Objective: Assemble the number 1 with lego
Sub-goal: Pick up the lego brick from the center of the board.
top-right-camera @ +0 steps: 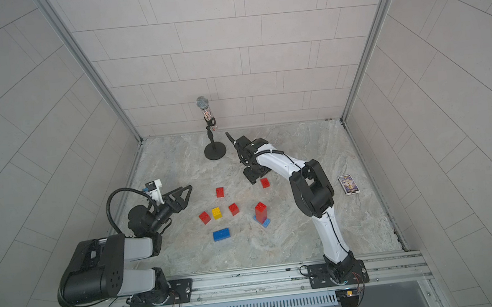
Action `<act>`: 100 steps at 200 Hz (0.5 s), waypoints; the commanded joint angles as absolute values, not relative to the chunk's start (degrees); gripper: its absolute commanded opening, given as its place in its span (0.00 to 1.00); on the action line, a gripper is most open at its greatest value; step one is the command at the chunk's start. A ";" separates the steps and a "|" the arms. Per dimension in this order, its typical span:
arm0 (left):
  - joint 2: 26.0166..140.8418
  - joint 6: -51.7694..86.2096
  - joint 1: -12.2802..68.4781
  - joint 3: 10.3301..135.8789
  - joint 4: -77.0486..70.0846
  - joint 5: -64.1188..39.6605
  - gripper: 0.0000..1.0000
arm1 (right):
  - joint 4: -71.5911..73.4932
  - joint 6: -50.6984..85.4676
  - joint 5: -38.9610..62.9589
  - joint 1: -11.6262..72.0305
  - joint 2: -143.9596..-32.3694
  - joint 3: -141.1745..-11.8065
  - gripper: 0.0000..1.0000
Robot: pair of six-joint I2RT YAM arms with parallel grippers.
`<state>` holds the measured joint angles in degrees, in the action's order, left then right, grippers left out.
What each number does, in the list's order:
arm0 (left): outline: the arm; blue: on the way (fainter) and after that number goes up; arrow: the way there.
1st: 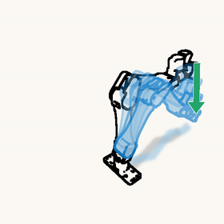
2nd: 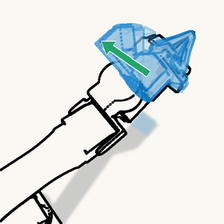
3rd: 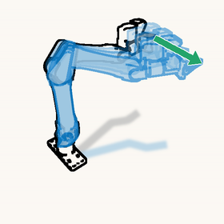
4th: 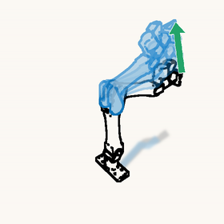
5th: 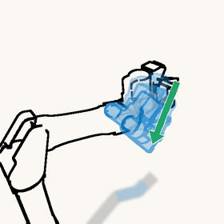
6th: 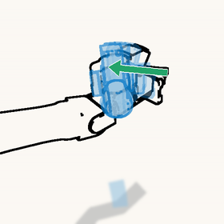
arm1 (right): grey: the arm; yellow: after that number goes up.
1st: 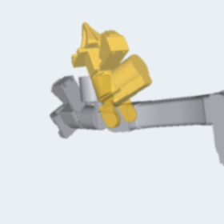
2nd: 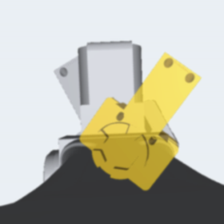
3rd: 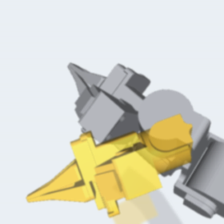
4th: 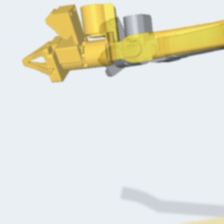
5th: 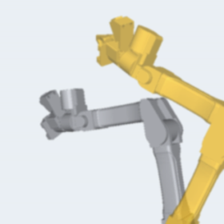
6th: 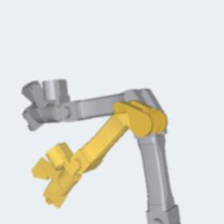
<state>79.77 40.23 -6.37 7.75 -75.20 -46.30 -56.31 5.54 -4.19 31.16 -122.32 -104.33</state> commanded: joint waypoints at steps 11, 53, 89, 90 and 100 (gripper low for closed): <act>80.28 40.69 -6.83 8.88 -77.97 -47.20 1.00 | -58.49 4.35 -7.21 30.32 -122.35 -104.11 0.72; 80.54 40.69 -6.83 8.96 -77.96 -47.24 1.00 | -57.01 4.22 -5.37 28.59 -122.60 -101.43 0.70; 80.77 40.78 -6.83 9.05 -77.94 -47.11 1.00 | -54.92 4.11 -2.68 28.19 -123.21 -98.86 0.67; 80.82 40.78 -6.80 9.05 -77.95 -47.11 1.00 | -54.84 4.08 -2.61 28.20 -123.17 -98.82 0.67; 80.85 40.78 -6.84 9.05 -77.96 -47.11 1.00 | -54.29 4.11 -1.88 28.10 -123.39 -98.24 0.66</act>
